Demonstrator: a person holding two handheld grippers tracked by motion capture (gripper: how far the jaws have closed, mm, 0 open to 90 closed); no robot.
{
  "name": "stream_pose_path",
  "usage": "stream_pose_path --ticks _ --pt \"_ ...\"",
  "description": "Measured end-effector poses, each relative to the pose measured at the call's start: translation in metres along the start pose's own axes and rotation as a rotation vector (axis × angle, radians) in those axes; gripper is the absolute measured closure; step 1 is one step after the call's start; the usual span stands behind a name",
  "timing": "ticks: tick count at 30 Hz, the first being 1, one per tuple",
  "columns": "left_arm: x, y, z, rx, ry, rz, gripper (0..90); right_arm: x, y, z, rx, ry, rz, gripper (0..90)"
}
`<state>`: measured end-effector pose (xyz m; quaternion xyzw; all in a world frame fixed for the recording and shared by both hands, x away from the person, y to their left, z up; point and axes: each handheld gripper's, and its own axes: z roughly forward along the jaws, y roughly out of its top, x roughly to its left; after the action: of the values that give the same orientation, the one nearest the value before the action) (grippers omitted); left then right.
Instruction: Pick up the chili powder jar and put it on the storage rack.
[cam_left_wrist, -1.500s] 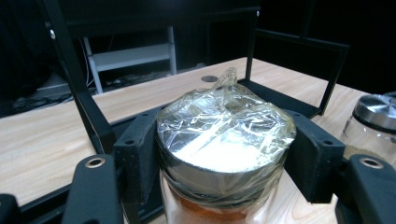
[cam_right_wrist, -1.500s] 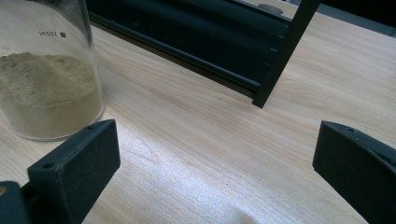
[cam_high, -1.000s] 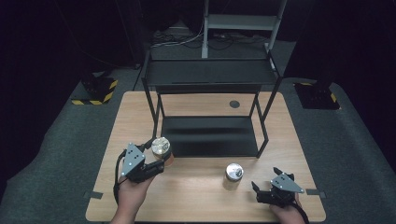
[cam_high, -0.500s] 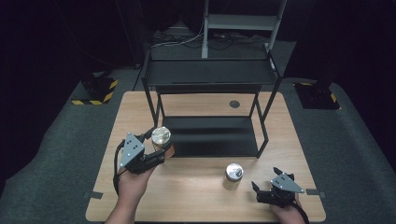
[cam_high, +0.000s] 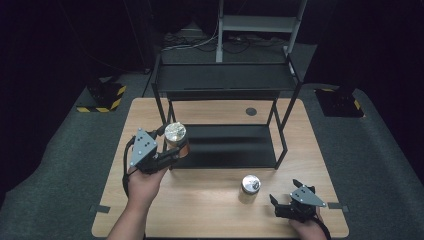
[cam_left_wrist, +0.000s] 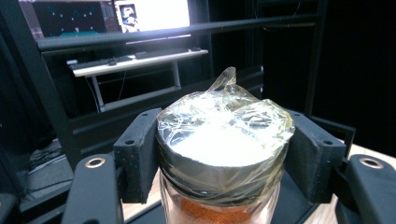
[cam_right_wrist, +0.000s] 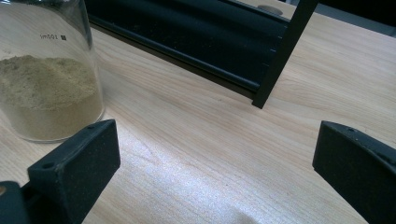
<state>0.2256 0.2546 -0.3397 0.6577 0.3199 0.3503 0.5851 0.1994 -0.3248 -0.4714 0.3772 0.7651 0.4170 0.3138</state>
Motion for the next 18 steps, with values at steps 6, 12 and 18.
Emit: stream_pose_path --ticks 6,12,18 --pt "0.001 0.009 0.006 -0.021 -0.004 0.002 34.6 0.0 0.0 0.0 0.001 0.001 -0.001 0.0" --pt "0.003 0.021 0.014 -0.045 -0.008 -0.001 34.6 0.0 0.001 0.0 0.003 0.003 -0.003 0.0" --pt "0.004 0.029 0.021 -0.067 -0.009 -0.004 34.6 0.0 0.0 0.0 0.002 0.004 -0.003 0.0"
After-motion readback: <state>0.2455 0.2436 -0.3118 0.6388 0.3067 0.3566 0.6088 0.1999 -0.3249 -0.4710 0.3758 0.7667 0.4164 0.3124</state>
